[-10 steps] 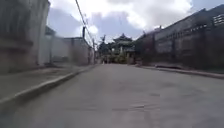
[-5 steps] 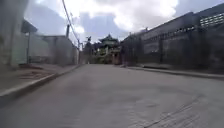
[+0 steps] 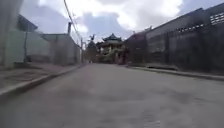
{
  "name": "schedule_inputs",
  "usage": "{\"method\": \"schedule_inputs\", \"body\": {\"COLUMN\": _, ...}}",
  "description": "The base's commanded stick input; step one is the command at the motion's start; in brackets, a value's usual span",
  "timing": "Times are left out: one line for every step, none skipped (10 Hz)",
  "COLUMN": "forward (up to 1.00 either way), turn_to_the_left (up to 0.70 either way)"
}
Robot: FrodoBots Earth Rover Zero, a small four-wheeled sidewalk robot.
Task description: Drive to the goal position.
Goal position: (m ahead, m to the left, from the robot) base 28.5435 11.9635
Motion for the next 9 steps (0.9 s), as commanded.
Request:
{"method": "schedule_inputs", "body": {"forward": 1.00, "turn_to_the_left": 0.00}}
{"method": "schedule_inputs", "body": {"forward": 1.00, "turn_to_the_left": 0.00}}
{"method": "schedule_inputs", "body": {"forward": 1.00, "turn_to_the_left": 0.00}}
{"method": "schedule_inputs", "body": {"forward": 1.00, "turn_to_the_left": 0.00}}
{"method": "schedule_inputs", "body": {"forward": 1.00, "turn_to_the_left": 0.00}}
{"method": "schedule_inputs", "body": {"forward": 1.00, "turn_to_the_left": 0.00}}
{"method": "schedule_inputs", "body": {"forward": 1.00, "turn_to_the_left": 0.00}}
{"method": "schedule_inputs", "body": {"forward": 1.00, "turn_to_the_left": 0.00}}
{"method": "schedule_inputs", "body": {"forward": 1.00, "turn_to_the_left": 0.00}}
